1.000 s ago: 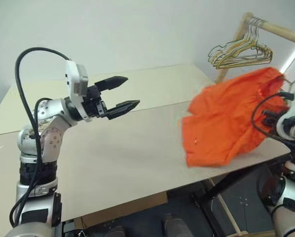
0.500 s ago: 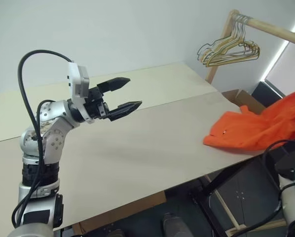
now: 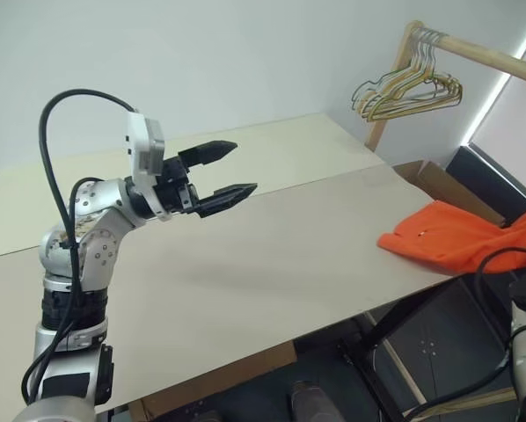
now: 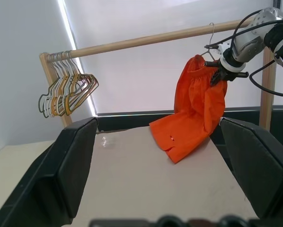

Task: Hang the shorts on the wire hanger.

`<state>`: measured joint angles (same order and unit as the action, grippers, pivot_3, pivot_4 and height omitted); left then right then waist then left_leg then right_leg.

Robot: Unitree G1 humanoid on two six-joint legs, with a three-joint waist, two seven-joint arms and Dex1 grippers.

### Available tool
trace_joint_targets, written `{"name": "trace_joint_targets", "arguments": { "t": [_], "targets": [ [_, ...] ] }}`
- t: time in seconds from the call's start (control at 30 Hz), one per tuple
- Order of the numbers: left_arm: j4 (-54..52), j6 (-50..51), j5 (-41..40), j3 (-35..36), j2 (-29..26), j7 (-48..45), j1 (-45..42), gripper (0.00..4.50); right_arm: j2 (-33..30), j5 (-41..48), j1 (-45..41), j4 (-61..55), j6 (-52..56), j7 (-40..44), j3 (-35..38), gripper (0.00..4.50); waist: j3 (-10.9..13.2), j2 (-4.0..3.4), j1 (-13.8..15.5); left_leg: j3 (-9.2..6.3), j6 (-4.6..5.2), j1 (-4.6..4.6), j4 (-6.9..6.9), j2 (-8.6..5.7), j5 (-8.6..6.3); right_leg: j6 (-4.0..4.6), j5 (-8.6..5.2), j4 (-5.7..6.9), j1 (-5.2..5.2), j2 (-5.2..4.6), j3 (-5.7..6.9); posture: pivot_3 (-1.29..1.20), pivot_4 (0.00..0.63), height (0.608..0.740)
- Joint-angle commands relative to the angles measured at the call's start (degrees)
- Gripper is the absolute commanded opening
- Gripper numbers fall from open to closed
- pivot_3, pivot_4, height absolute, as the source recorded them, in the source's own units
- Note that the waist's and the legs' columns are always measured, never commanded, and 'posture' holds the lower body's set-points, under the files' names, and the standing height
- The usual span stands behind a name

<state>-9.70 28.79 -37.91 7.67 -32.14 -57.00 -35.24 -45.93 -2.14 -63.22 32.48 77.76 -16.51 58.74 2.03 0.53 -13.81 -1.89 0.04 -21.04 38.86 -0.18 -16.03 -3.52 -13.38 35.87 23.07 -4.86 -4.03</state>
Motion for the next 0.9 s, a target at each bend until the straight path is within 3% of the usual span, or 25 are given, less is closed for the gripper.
{"name": "trace_joint_targets", "arguments": {
  "t": [0.03,0.37,0.7,0.8,0.9],
  "targets": [
    [-0.26,-0.77,-0.25,0.11,-0.47,-0.23,-1.43,4.50,2.25,1.24,1.04,-8.30,2.00,0.44,-3.33,1.18,-0.03,-0.05,-0.16,0.00,0.00,0.00,0.00,0.00,0.00,0.00,0.00,0.01,0.00,0.00,0.00,-0.25,0.000,0.740],
    [0.33,-0.55,-0.15,-0.16,-1.00,-0.69,-1.85,4.50,8.16,-0.84,1.97,-21.61,1.33,-1.55,-12.03,4.48,-0.24,-0.38,-1.26,-0.04,0.04,-0.03,0.00,0.01,-0.02,-0.04,0.03,0.22,0.02,0.00,-0.01,-0.25,0.000,0.740],
    [0.85,-0.51,0.30,-0.26,-1.45,-0.28,-1.12,4.50,10.75,-14.37,17.45,-41.35,-25.13,-8.04,-38.42,4.48,-0.28,-0.45,-1.90,-0.04,0.04,-0.01,0.01,0.01,-0.02,-0.09,0.04,0.22,0.04,-0.01,-0.08,-0.25,0.000,0.740],
    [0.00,-0.53,1.02,-0.02,-1.71,1.27,0.57,4.50,12.50,-14.82,21.52,-44.80,-34.17,-4.58,-45.80,4.48,-0.29,-0.46,-2.62,-0.13,0.04,0.01,0.00,0.02,-0.02,-0.09,0.04,0.22,0.05,0.00,-0.06,-0.24,0.000,0.740],
    [-2.00,-1.96,3.14,0.63,-2.24,3.49,4.05,4.50,15.51,-6.64,22.50,-43.83,-42.81,7.50,-49.16,4.48,-0.35,-0.42,-3.26,-0.46,0.08,0.12,-0.01,0.02,-0.05,-0.11,0.05,0.17,-0.04,0.02,-0.14,-0.21,0.000,0.740]
  ]
}}
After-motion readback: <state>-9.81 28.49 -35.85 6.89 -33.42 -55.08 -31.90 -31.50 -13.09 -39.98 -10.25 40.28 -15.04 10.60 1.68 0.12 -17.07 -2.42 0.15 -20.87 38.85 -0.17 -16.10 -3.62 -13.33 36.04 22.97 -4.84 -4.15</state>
